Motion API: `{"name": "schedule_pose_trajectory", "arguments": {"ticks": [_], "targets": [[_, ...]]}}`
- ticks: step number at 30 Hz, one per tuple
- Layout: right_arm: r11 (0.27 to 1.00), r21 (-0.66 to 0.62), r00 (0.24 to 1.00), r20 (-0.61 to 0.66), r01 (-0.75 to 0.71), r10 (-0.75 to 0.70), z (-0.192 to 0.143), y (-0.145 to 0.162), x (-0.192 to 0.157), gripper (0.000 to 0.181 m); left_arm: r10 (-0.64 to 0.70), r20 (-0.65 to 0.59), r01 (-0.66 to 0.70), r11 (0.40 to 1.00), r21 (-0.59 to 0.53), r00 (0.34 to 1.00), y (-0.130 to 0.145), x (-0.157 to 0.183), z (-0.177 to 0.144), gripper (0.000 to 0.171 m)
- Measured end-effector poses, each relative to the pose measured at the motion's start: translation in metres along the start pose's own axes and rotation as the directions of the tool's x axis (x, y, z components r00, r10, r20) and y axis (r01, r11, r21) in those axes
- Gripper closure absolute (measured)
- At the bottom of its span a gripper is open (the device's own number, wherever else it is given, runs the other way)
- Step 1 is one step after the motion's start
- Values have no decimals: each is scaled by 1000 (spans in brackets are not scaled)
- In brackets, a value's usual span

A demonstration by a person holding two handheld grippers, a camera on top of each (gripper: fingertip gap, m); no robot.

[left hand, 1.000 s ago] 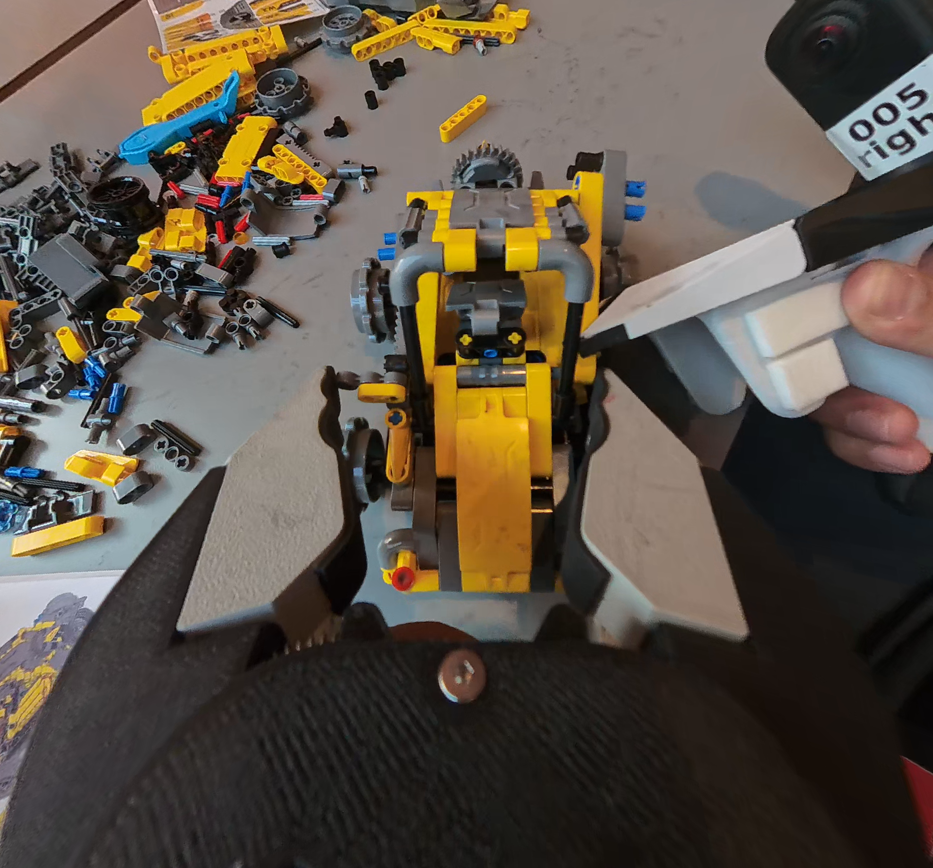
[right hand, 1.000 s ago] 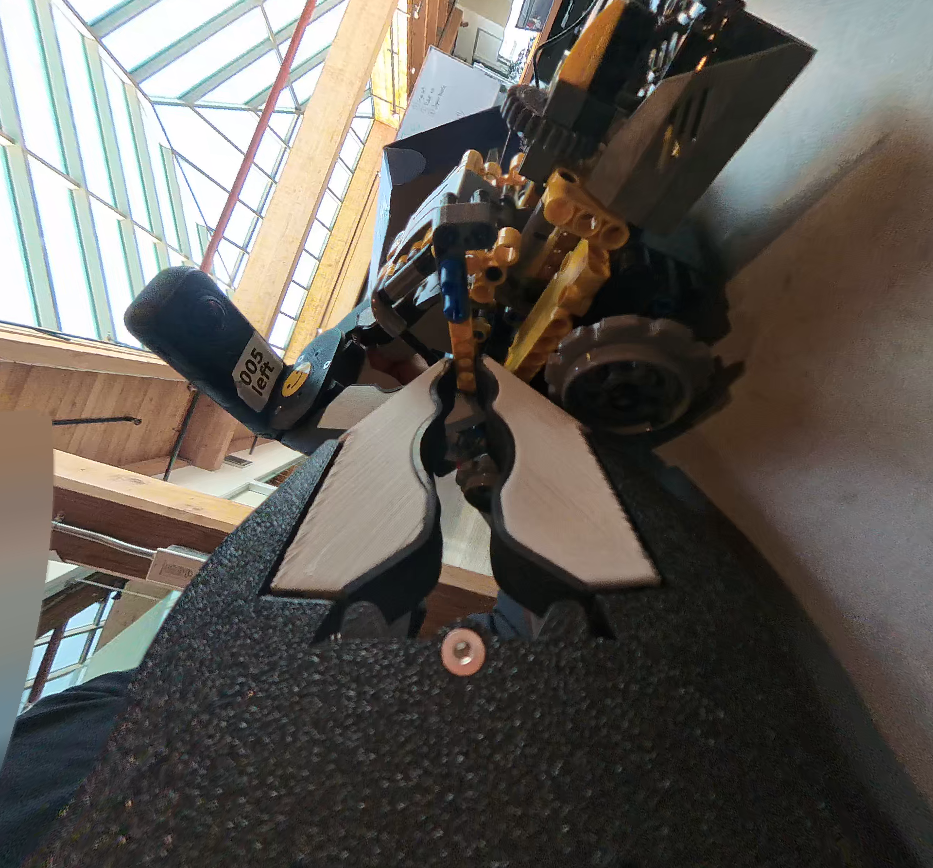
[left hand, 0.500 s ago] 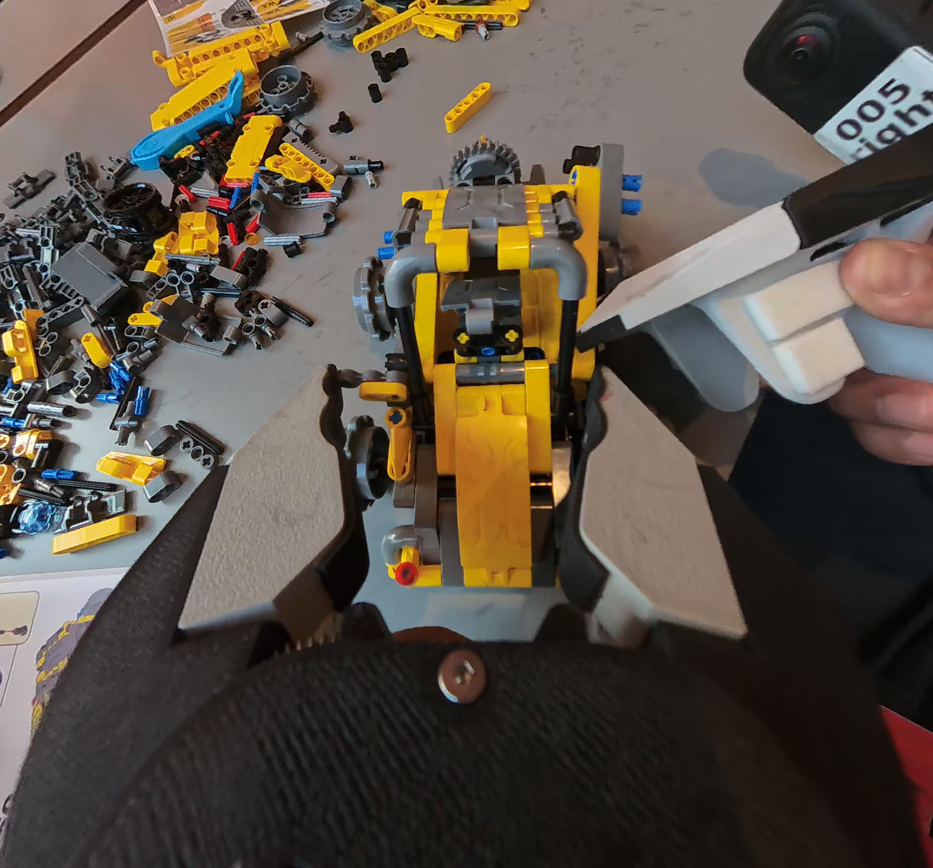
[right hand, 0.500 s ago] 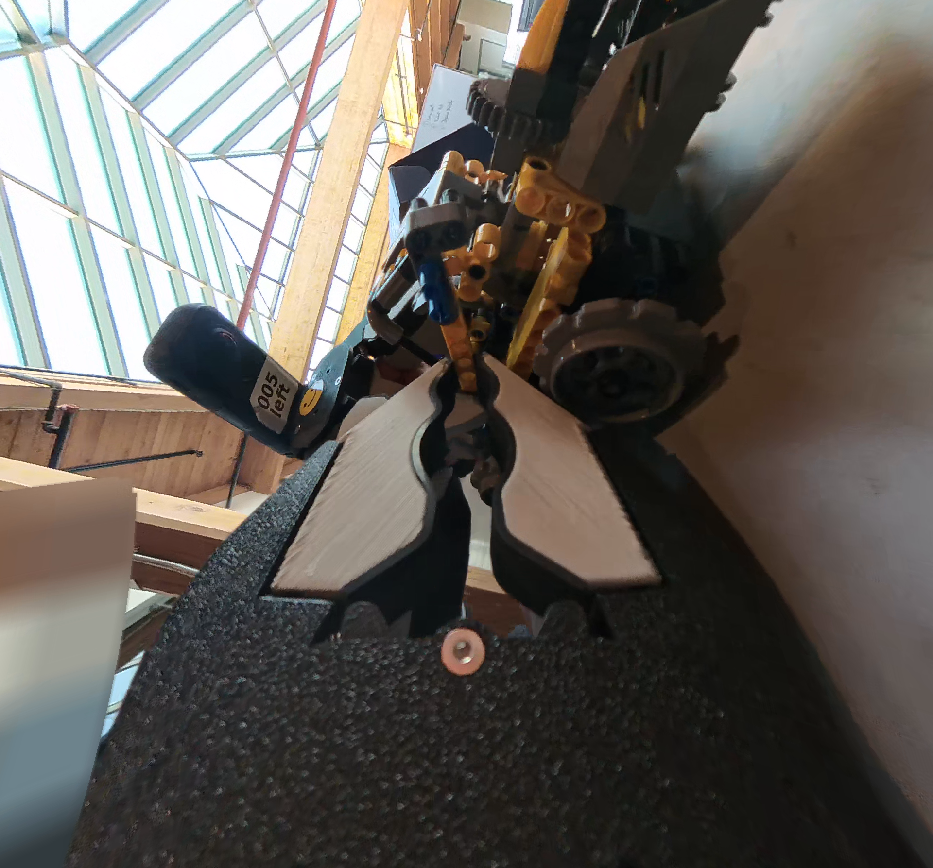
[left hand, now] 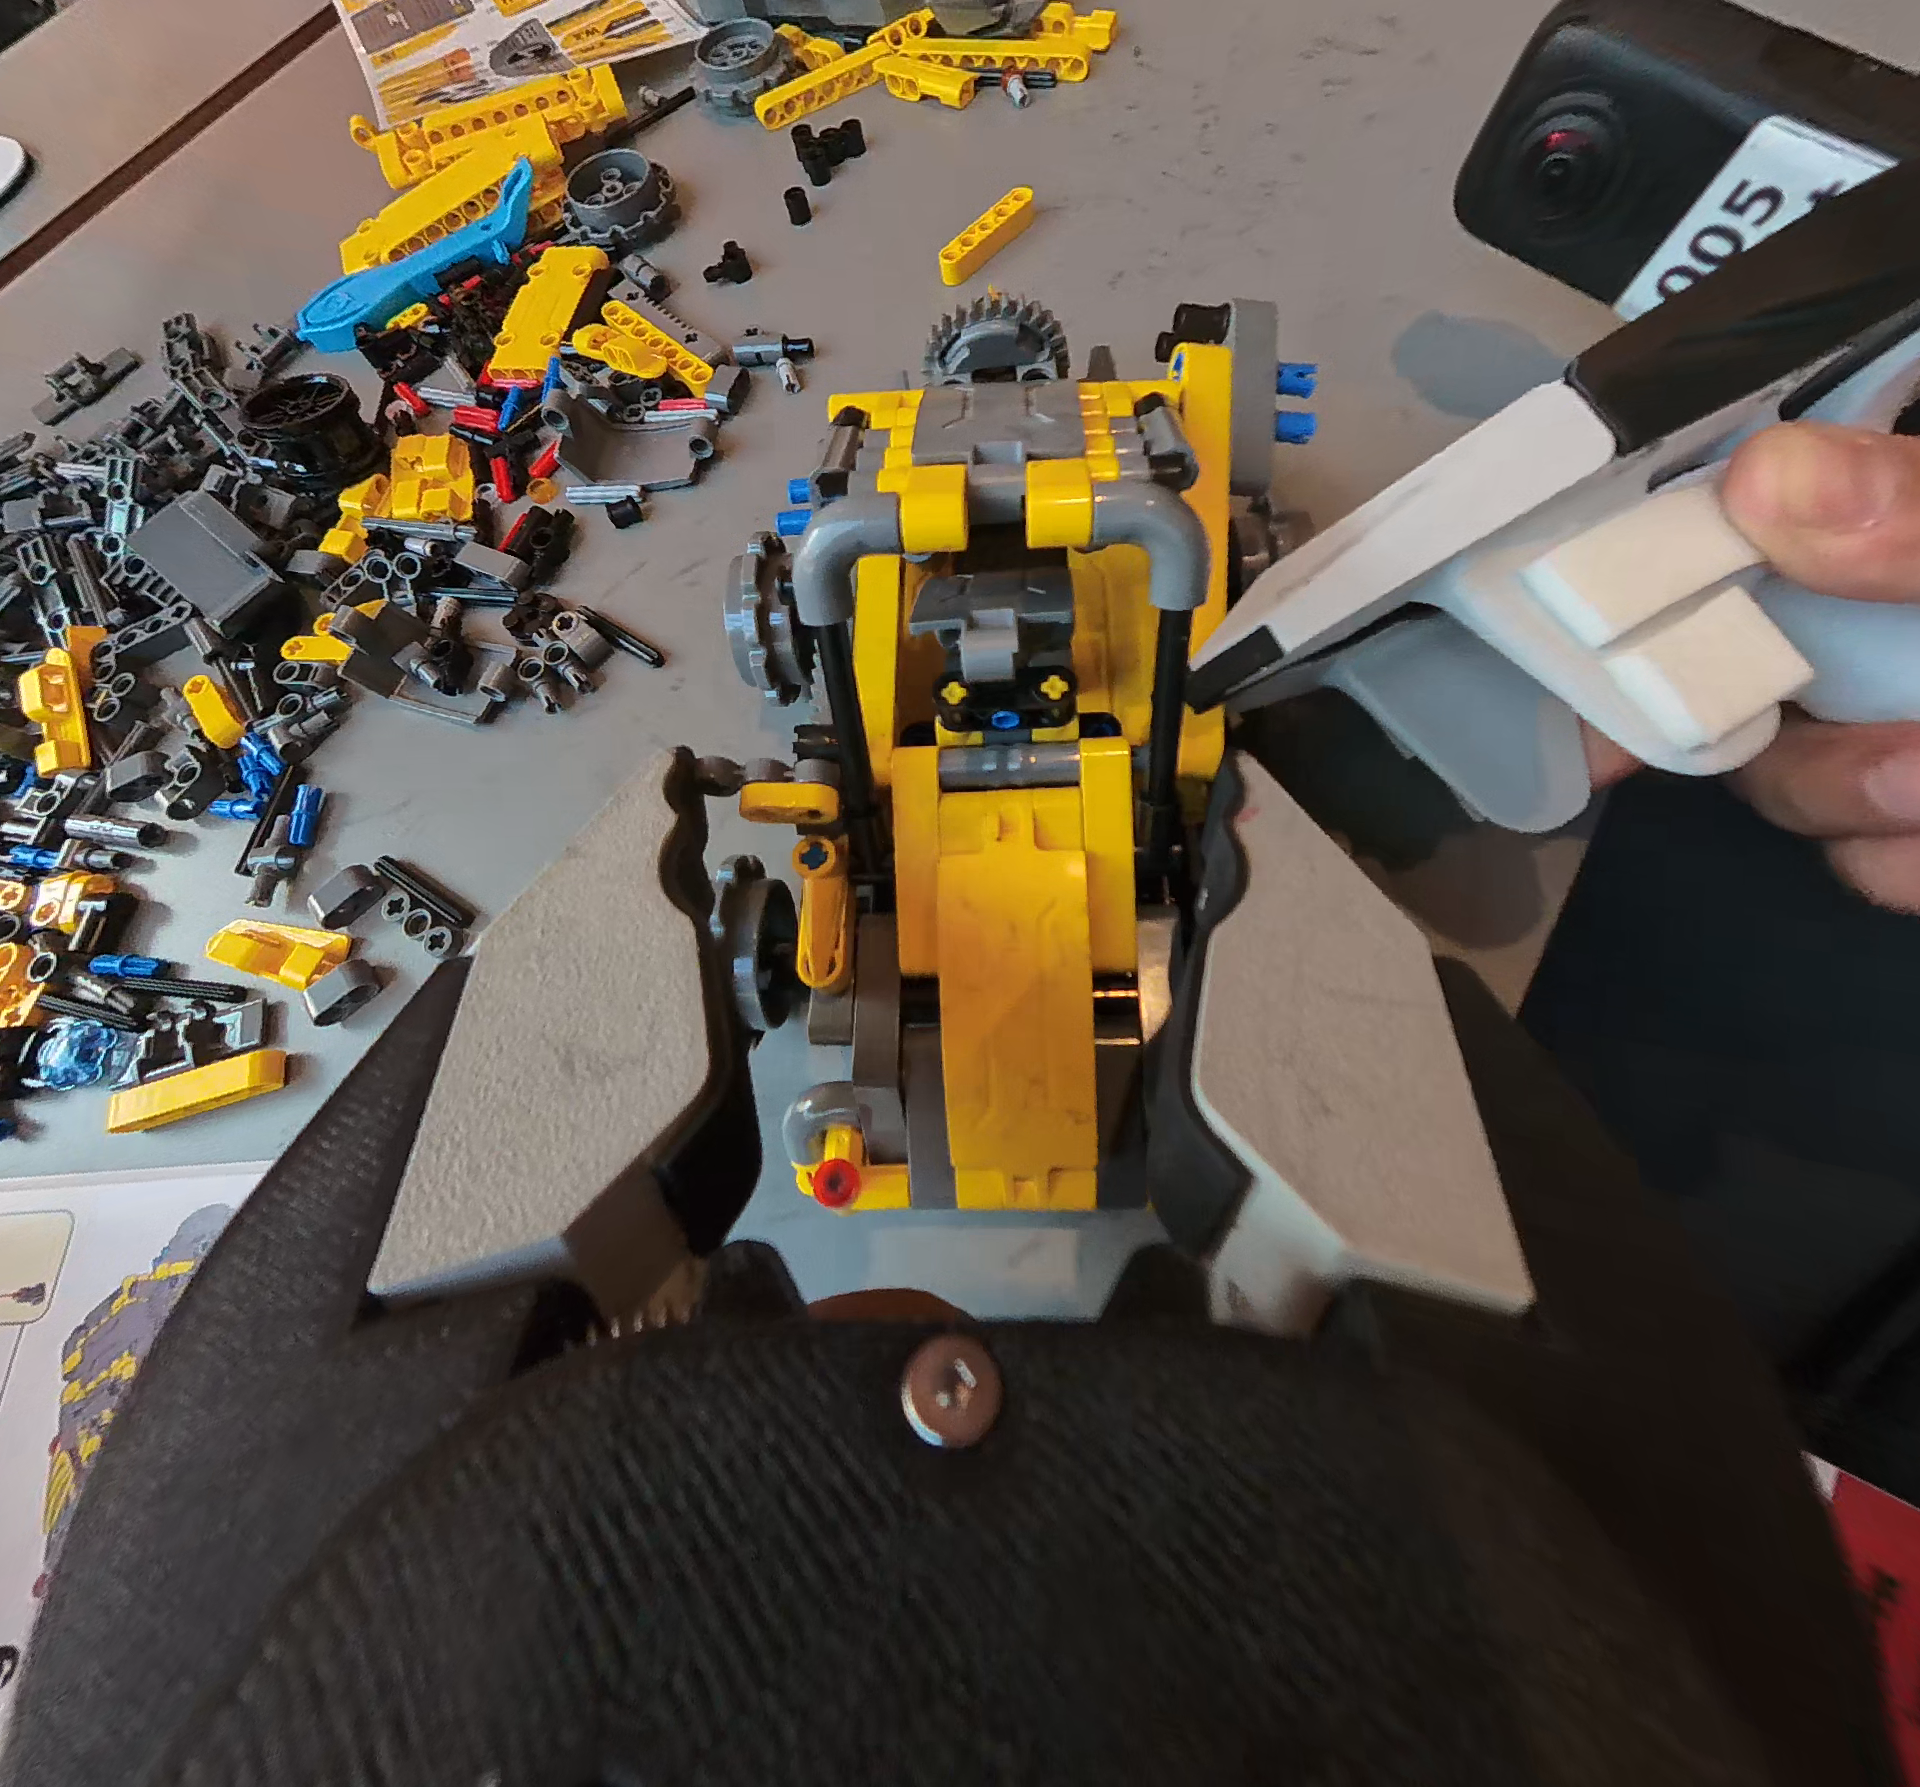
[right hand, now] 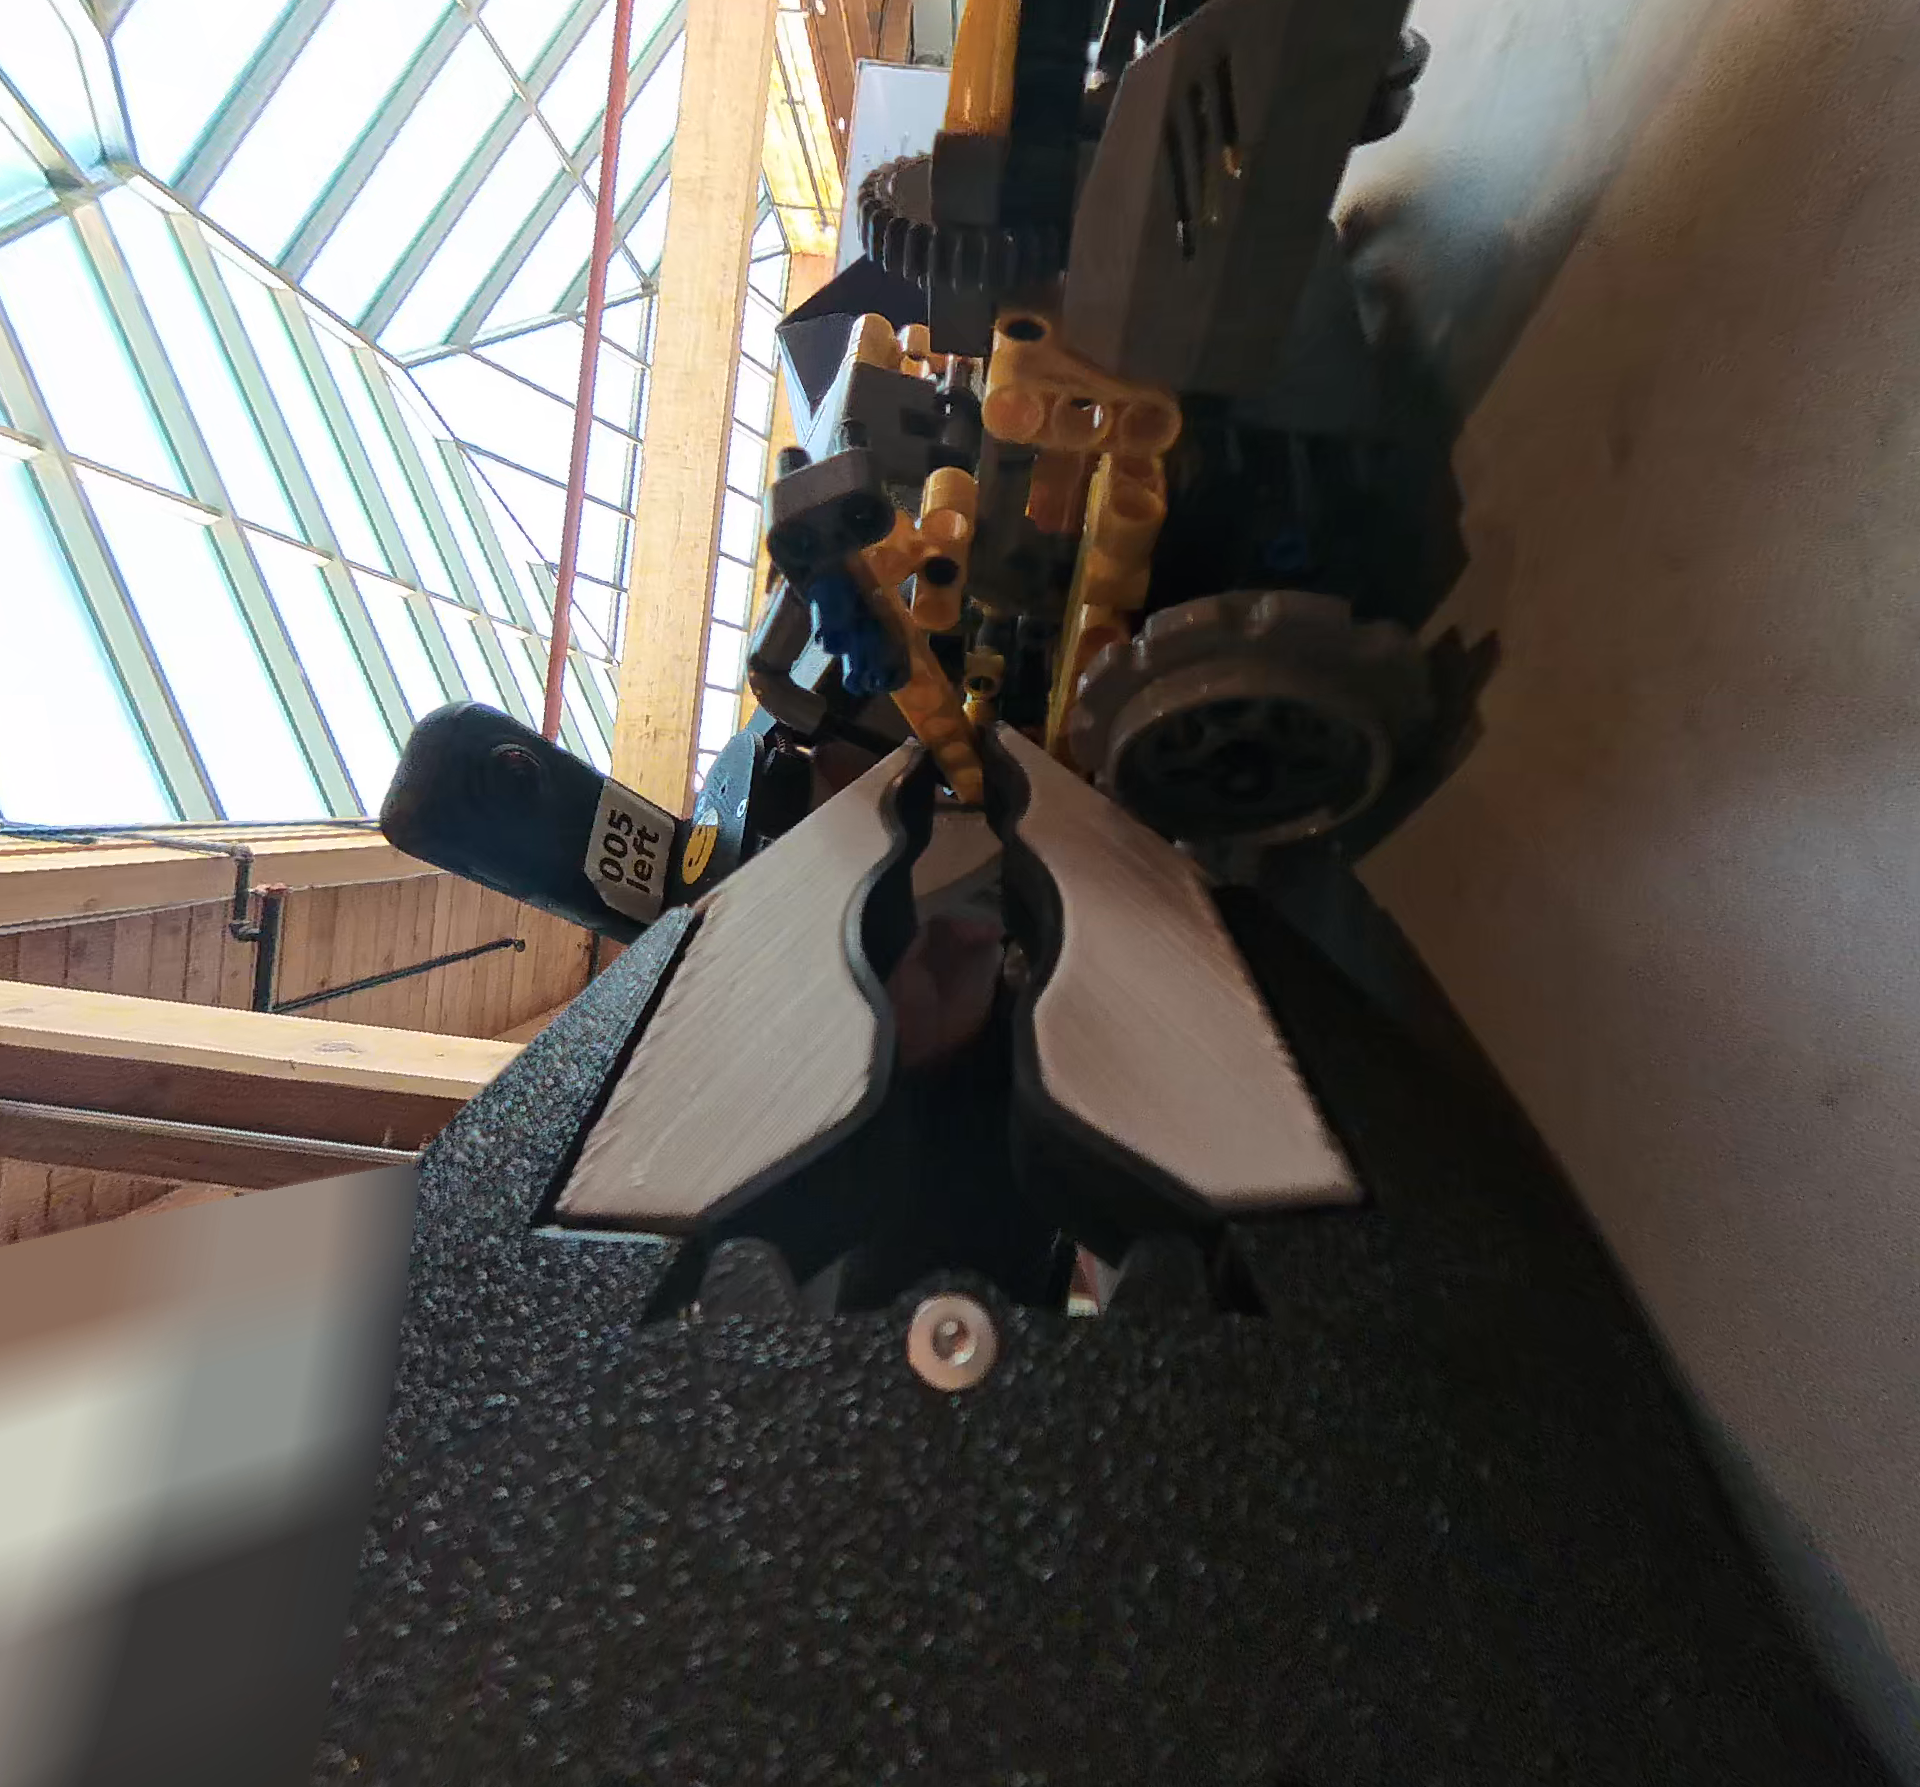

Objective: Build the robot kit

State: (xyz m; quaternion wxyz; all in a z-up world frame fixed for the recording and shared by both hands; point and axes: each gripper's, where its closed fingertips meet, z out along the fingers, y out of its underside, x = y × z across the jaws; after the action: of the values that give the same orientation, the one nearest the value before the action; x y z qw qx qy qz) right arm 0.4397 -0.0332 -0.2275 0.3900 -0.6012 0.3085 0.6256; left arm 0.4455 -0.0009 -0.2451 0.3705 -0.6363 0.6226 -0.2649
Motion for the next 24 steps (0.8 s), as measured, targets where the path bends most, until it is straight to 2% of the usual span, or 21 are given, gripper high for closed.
{"name": "schedule_pose_trajectory", "arguments": {"ticks": [3,5,13,18,24], "targets": [[998,-31,998,-34,58,-59,-1,0,0,173,-19,-22,19,1000,-9,1000,0,0,-1,76],[988,-38,986,-77,148,-150,-4,-3,2,173,-40,-45,39,999,-15,998,1,-1,-2,80],[971,-81,969,-84,227,-233,-7,-2,5,170,-28,-37,28,1000,-4,999,2,-1,-3,81],[957,-22,953,-85,289,-290,-18,-13,1,166,-30,-27,31,999,38,999,1,0,-3,81],[947,-51,943,-88,318,-321,-12,-17,-3,167,-35,-13,35,998,43,999,2,-3,-4,81]]}}
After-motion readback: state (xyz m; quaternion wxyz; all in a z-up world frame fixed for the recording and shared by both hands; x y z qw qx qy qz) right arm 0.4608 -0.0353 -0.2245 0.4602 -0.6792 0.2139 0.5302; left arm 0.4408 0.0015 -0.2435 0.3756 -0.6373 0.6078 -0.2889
